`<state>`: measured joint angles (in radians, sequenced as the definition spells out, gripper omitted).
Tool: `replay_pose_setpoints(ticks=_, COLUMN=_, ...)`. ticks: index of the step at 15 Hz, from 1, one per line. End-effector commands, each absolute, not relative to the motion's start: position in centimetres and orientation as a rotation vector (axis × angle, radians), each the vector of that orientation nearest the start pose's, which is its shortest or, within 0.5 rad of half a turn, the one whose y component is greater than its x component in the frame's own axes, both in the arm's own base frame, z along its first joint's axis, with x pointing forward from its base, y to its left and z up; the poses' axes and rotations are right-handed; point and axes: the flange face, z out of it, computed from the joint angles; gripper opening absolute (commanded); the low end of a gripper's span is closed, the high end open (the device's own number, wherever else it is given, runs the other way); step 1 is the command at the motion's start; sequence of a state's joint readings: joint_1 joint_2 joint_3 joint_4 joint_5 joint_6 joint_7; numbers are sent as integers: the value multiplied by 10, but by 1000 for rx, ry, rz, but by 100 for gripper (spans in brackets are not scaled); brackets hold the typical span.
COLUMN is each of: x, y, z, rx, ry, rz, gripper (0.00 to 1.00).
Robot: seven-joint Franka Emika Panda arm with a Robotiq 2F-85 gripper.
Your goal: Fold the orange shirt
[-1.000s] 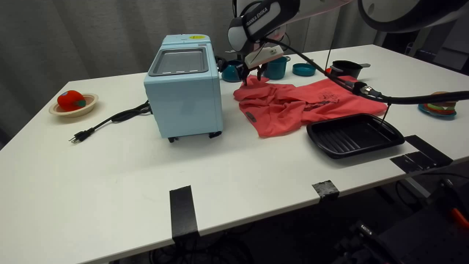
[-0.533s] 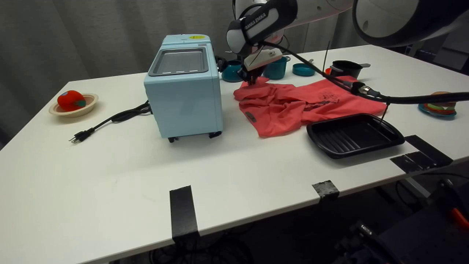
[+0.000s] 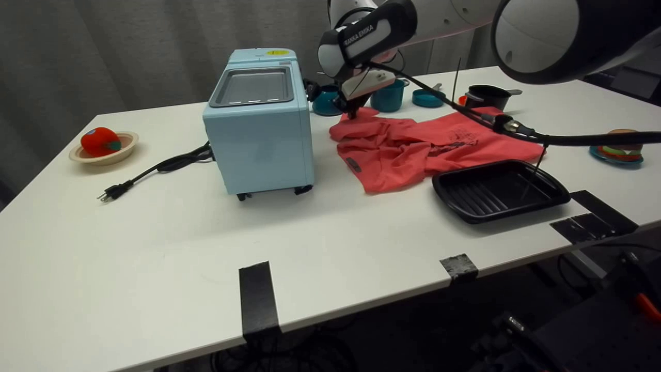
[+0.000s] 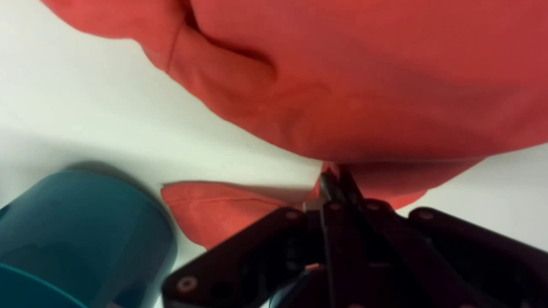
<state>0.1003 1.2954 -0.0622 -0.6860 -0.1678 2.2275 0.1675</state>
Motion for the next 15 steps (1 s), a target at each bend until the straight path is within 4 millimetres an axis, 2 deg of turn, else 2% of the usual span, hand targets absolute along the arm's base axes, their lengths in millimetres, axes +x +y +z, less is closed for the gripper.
replay_pose_setpoints(ticks=1, x=827, y=55, z=181, rx=-3278, ry=-34, rz=-505, gripper=1)
replay_pose_setpoints(ticks=2, x=823, y=51, z=223, rx=-3274, ry=-30, rz=-486, gripper=1)
replay_pose_setpoints(ticks=4, x=821, y=45, z=240, rx=-3248, ry=-55, rz=-464, gripper=1)
replay_pose_setpoints(ticks=8, x=811, y=28, z=295, rx=-3247, ry=-82, rz=-507, gripper=1)
replay_pose_setpoints(ticks=12, x=785, y=6, z=323, rx=-3256, ry=-108, rz=-367, gripper=1)
replay_pose_setpoints(ticks=15, x=754, y=-11, z=324, rx=-3244, ry=-155, rz=-161, gripper=1)
